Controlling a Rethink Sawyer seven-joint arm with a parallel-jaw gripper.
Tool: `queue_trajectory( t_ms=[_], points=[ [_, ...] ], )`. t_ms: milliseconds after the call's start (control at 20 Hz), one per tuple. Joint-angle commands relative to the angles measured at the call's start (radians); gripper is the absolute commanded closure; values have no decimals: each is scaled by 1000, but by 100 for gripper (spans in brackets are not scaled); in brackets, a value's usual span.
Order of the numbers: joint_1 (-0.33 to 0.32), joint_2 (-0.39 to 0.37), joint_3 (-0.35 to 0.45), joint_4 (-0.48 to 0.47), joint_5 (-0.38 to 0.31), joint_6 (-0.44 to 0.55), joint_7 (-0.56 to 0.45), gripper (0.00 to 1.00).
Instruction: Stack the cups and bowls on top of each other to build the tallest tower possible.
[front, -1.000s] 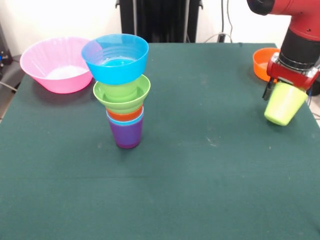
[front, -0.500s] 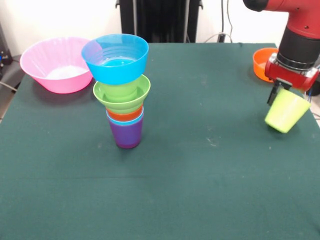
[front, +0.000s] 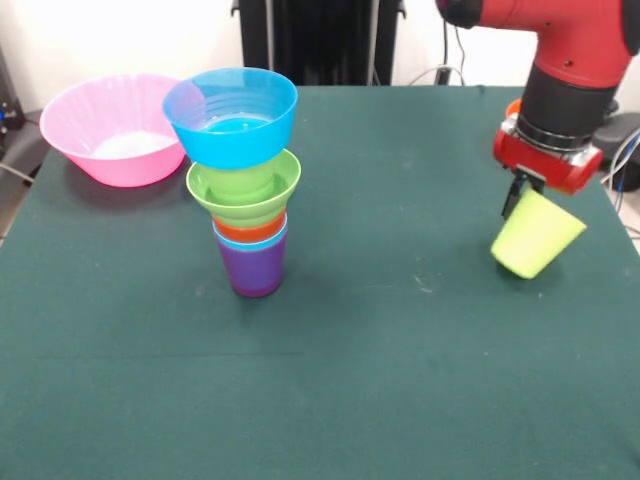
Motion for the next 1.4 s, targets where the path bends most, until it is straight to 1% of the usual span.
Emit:
queue_trajectory(
  t_ms=[50, 150, 250, 400, 450, 600, 850, 950, 1000, 1200, 1300, 1400],
  points=[
    [-109, -30, 157, -21, -51, 274, -159, 100],
    [-150, -77, 181, -19, -56, 345, -203, 100],
    [-183, -109, 213, -13, -57, 386, -232, 100],
    [-227, -140, 260, -7, -44, 448, -244, 100],
    [-239, -139, 275, -11, -38, 463, -239, 100],
    [-280, -167, 328, 8, -11, 498, -232, 100],
    [-379, -209, 436, 38, 40, 534, -264, 100],
    [-411, -227, 472, 45, 53, 550, -263, 100],
    [-424, -233, 488, 48, 64, 559, -258, 100],
    [-461, -232, 533, -1, 74, 619, -227, 100],
    [-471, -240, 548, -33, 74, 674, -210, 100],
    [-478, -269, 560, -39, 71, 721, -197, 100]
  ],
)
